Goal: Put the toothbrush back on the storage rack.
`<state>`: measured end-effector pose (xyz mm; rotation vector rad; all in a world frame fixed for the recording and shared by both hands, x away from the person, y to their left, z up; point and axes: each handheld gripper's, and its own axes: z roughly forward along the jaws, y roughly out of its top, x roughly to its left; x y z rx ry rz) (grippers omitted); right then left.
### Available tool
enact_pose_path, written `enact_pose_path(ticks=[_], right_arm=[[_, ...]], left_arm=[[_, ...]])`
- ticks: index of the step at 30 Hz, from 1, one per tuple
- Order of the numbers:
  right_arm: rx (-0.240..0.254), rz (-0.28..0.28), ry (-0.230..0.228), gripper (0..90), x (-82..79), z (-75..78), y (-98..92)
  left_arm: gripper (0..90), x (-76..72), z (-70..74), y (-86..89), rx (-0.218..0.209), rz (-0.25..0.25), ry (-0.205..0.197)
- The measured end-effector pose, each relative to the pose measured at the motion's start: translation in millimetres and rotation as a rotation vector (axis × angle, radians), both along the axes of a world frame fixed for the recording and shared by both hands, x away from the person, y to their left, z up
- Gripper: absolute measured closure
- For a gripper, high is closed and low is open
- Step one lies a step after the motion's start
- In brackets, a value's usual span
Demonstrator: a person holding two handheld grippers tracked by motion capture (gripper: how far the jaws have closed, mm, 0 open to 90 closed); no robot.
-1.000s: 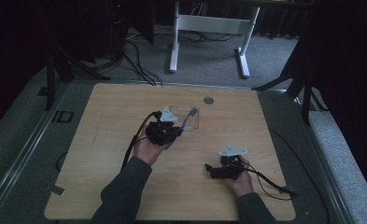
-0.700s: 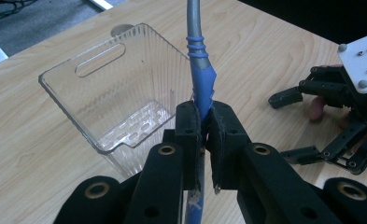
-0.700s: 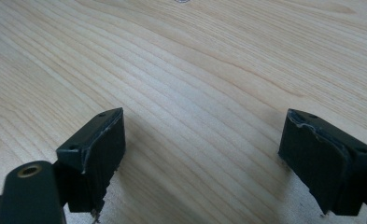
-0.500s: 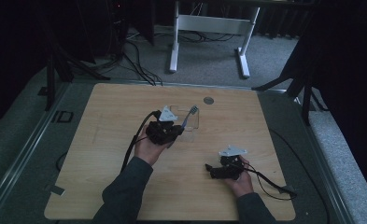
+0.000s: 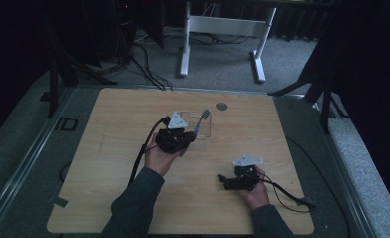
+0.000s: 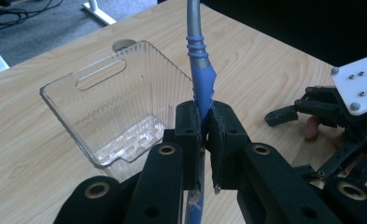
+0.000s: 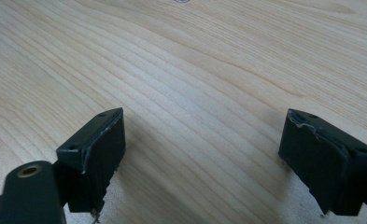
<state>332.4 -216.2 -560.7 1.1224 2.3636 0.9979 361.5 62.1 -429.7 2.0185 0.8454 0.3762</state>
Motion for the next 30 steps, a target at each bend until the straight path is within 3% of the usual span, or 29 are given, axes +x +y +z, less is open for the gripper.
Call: enact_pose_path(ticks=[15, 30], right_arm=[[-0.001, 0.001, 0.0, 14.1, 0.2, 0.0, 0.0], [-0.001, 0.001, 0.0, 14.1, 0.3, 0.0, 0.0]], left_arm=[[82.7, 2.4, 2.1, 2.4, -0.065, 0.04, -0.03], [82.7, 5.7, 5.0, 4.5, -0.081, 0.053, -0.034]])
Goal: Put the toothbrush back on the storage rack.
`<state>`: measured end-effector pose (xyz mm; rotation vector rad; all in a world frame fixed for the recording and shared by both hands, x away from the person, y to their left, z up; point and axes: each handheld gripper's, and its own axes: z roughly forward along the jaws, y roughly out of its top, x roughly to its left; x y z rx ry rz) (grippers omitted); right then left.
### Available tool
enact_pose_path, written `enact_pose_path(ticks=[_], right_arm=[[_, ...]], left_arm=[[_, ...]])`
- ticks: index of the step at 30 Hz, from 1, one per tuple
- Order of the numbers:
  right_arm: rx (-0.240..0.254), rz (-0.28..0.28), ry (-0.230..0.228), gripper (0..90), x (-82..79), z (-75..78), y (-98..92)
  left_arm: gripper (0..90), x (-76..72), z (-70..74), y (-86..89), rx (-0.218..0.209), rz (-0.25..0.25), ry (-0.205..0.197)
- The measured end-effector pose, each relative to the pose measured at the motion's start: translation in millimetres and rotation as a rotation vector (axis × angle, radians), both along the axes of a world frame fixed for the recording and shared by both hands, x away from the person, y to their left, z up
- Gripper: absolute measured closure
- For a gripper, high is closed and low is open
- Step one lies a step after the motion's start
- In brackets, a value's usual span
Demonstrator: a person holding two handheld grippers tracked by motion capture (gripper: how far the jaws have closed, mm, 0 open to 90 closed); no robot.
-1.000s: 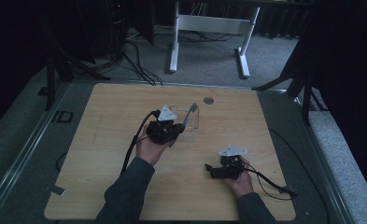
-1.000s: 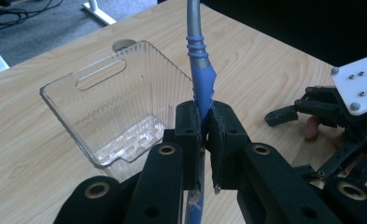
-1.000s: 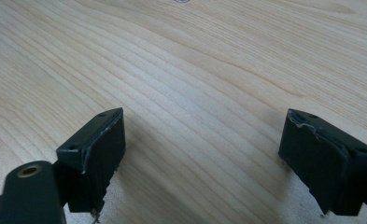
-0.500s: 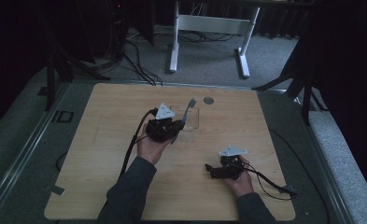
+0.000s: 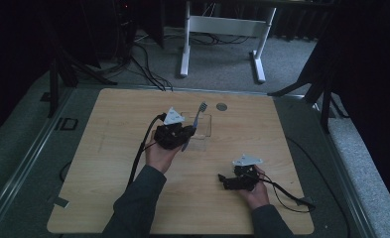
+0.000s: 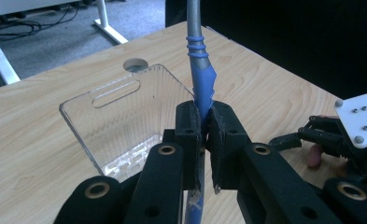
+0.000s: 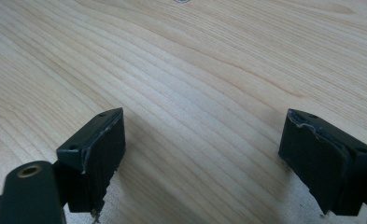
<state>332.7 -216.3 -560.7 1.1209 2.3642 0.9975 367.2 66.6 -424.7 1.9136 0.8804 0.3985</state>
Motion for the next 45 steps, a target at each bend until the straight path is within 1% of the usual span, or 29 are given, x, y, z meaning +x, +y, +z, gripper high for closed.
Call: enact_pose_path(ticks=[7, 15, 17, 22, 25, 27, 31, 35, 39, 42, 45], right_arm=[[0.001, 0.0, 0.0, 14.1, 0.0, -0.1, 0.0], [0.001, 0.0, 0.0, 14.1, 0.1, 0.0, 0.0], [0.0, 0.001, -0.001, 14.1, 0.1, -0.1, -0.1], [0.0, 0.001, -0.002, 14.1, 0.2, -0.1, -0.1], [0.0, 0.001, -0.002, 14.1, 0.2, -0.1, -0.1], [0.0, 0.001, -0.001, 14.1, 0.2, 0.0, -0.1], [0.0, 0.001, -0.001, 14.1, 0.4, 0.0, 0.0], [0.0, 0.0, -0.001, 14.1, 0.4, 0.0, 0.0], [0.002, 0.001, 0.0, 14.0, 0.3, 0.0, 0.1], [0.002, 0.001, 0.0, 14.1, 0.3, 0.0, 0.1], [0.001, 0.001, 0.0, 14.1, 0.3, 0.0, 0.0]], left_arm=[[82.7, 1.0, 1.7, -1.1, -0.019, 0.013, -0.014], [82.7, 3.4, 1.1, -1.4, -0.047, 0.041, -0.032], [82.7, 3.8, 1.1, -0.8, -0.063, 0.042, -0.037], [82.7, 5.8, 0.9, 0.5, -0.084, 0.056, -0.056], [82.7, 7.9, 0.3, 1.5, -0.096, 0.066, -0.059], [82.7, 9.2, -0.1, 2.0, -0.113, 0.075, -0.06], [82.6, 11.9, -0.2, 3.6, -0.146, 0.096, -0.077], [82.6, 16.1, -1.0, 5.0, -0.168, 0.096, -0.08], [82.6, 20.3, -2.8, 4.0, -0.176, 0.099, -0.075], [82.6, 21.9, -2.0, 1.4, -0.169, 0.099, -0.094], [82.6, 23.1, -1.0, 0.2, -0.172, 0.104, -0.113]])
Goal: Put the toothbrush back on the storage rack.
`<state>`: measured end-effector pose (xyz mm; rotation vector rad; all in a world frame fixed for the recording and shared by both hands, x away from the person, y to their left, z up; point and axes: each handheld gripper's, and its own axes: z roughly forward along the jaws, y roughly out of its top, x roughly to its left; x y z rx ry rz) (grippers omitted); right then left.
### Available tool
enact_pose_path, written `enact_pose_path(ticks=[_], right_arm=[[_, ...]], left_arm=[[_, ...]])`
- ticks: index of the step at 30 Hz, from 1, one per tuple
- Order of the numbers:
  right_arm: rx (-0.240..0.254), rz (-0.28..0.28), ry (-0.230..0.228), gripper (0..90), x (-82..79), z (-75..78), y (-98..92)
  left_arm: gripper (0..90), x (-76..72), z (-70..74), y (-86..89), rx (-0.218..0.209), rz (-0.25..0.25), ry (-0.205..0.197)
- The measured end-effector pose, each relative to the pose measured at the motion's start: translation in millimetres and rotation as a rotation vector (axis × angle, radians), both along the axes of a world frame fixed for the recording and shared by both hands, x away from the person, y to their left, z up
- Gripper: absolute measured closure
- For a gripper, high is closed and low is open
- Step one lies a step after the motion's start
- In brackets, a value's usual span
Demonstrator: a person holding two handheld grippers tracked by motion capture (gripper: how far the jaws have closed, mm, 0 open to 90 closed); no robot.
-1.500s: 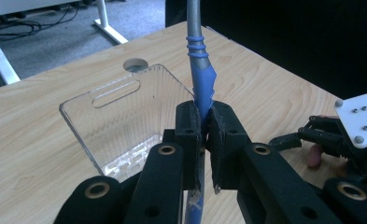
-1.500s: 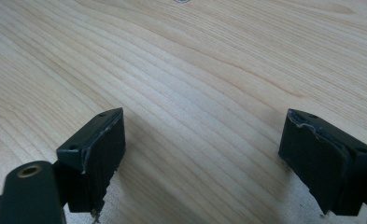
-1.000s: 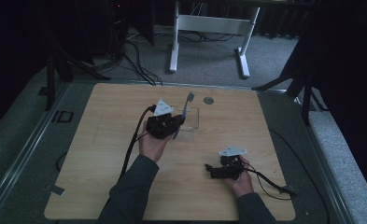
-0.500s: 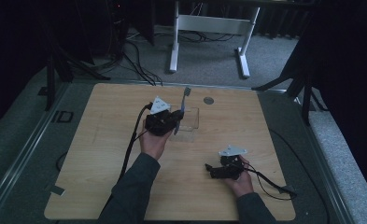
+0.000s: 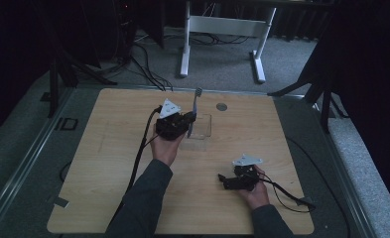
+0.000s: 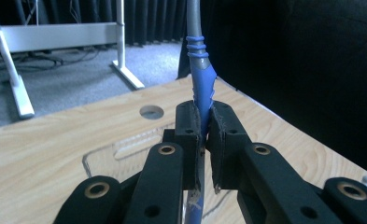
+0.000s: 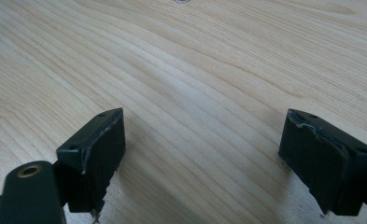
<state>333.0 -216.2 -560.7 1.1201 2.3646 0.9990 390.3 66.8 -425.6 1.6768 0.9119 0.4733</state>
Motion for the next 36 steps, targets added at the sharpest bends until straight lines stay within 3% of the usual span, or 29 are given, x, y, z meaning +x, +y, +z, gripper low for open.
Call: enact_pose_path(ticks=[8, 21, 25, 33, 36], right_arm=[[0.0, 0.0, 0.0, 14.1, 0.0, 0.0, 0.0], [-0.001, 0.001, 0.0, 14.1, 0.0, 0.0, -0.1], [-0.002, 0.001, -0.001, 14.1, 0.1, 0.0, -0.2], [-0.001, 0.001, 0.0, 14.1, 0.1, 0.0, -0.1], [0.0, 0.001, 0.0, 14.1, 0.0, 0.0, -0.1]], left_arm=[[82.6, 5.7, -4.2, -0.6, -0.01, -0.017, -0.051], [82.5, 18.6, -6.3, -1.4, -0.012, 0.015, -0.077], [82.4, 23.3, -6.0, -5.6, 0.026, 0.024, -0.096], [82.3, 29.6, -15.2, -15.1, 0.14, 0.003, -0.091], [82.3, 31.8, -19.6, -17.6, 0.164, -0.01, -0.079]])
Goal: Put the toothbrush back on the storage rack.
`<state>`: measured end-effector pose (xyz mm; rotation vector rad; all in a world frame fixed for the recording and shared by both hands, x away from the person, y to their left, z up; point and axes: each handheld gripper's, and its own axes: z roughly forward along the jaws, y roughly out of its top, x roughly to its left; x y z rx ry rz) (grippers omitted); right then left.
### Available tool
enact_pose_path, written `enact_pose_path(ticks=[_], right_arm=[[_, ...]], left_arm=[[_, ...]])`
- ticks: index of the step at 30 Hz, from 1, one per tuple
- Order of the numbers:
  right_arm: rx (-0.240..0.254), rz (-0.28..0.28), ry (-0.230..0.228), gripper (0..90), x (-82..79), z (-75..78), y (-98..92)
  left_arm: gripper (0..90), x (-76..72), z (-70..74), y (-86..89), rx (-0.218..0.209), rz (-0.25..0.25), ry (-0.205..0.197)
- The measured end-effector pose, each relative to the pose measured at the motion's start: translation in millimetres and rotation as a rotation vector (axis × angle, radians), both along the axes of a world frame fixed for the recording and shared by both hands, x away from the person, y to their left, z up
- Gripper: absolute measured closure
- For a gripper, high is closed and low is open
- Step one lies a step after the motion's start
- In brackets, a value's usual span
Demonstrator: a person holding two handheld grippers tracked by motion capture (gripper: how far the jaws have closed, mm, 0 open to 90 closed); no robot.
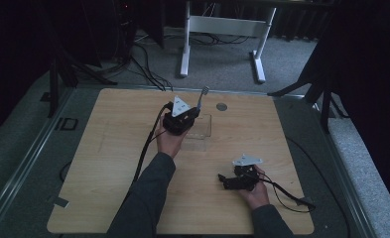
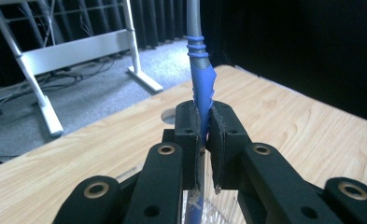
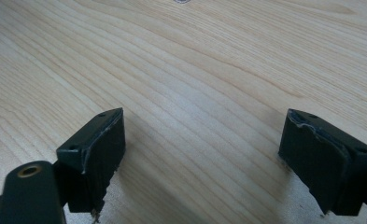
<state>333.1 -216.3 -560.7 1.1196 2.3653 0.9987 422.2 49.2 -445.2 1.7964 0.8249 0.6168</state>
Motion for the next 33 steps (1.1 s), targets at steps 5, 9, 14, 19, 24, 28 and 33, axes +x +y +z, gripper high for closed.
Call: enact_pose_path(ticks=[5, 9, 14, 19, 24, 28, 33], right_arm=[[0.0, 0.0, 0.0, 14.1, 0.0, 0.0, 0.0], [0.0, -0.001, 0.001, 14.1, -0.1, 0.0, 0.1], [0.001, -0.001, 0.001, 14.1, -0.1, 0.0, 0.1], [0.0, 0.0, 0.001, 14.1, -0.1, 0.0, 0.0], [0.0, -0.001, 0.001, 14.1, -0.1, 0.0, 0.0], [-0.001, 0.0, 0.0, 14.1, 0.0, 0.0, 0.0], [0.0, -0.001, 0.0, 14.1, 0.0, 0.0, 0.0]], left_arm=[[82.0, 3.6, -8.0, -2.9, 0.045, -0.014, 0.026], [81.7, 3.8, -12.1, -4.1, 0.084, -0.036, 0.042], [82.3, 1.1, -17.9, -5.4, 0.133, -0.041, 0.058], [82.2, -2.4, -24.4, -7.0, 0.206, -0.063, 0.093], [60.5, -9.6, -22.5, -1.5, 0.151, -0.102, 0.144], [54.9, -20.4, -16.0, 8.8, 0.122, -0.096, 0.13], [51.2, -32.8, -10.0, 33.4, 0.049, -0.051, 0.137]])
